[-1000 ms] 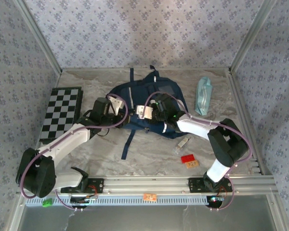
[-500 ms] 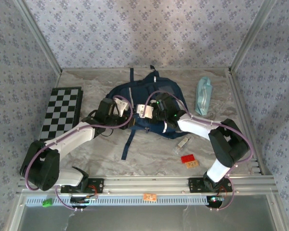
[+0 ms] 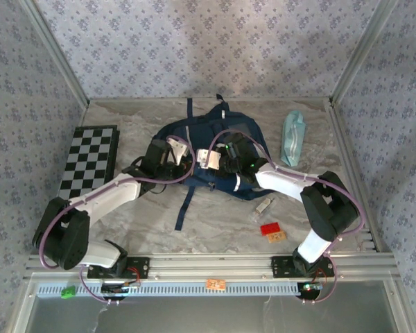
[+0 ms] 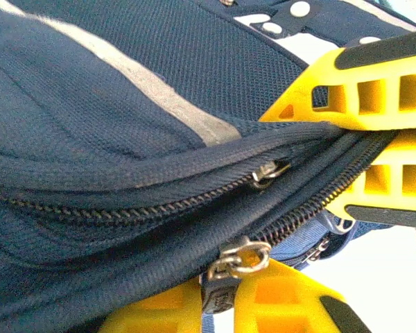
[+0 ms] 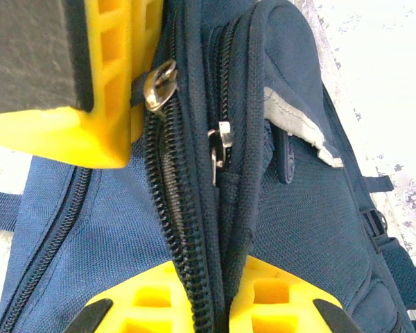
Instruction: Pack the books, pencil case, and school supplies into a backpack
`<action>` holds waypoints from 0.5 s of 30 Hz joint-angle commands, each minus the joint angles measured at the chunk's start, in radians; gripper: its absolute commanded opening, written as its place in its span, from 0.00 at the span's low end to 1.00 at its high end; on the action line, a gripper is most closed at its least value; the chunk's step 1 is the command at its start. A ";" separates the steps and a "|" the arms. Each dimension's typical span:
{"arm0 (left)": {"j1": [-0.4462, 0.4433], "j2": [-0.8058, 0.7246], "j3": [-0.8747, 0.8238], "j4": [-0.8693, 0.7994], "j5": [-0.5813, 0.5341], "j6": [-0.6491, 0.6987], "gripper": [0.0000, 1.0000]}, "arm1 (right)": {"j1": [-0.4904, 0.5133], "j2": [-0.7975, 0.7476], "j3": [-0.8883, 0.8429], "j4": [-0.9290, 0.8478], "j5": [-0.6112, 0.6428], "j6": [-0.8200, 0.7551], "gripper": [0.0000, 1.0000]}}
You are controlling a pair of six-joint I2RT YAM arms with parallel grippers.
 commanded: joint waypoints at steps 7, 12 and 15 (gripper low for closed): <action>0.055 -0.135 -0.051 -0.046 -0.177 -0.017 0.00 | 0.011 -0.073 -0.002 0.016 0.013 -0.026 0.00; 0.097 -0.165 -0.061 -0.093 -0.194 -0.021 0.00 | 0.010 -0.091 -0.025 0.033 0.043 -0.034 0.00; 0.098 -0.173 -0.066 -0.100 -0.212 -0.013 0.00 | 0.011 -0.097 -0.023 0.028 0.046 -0.034 0.00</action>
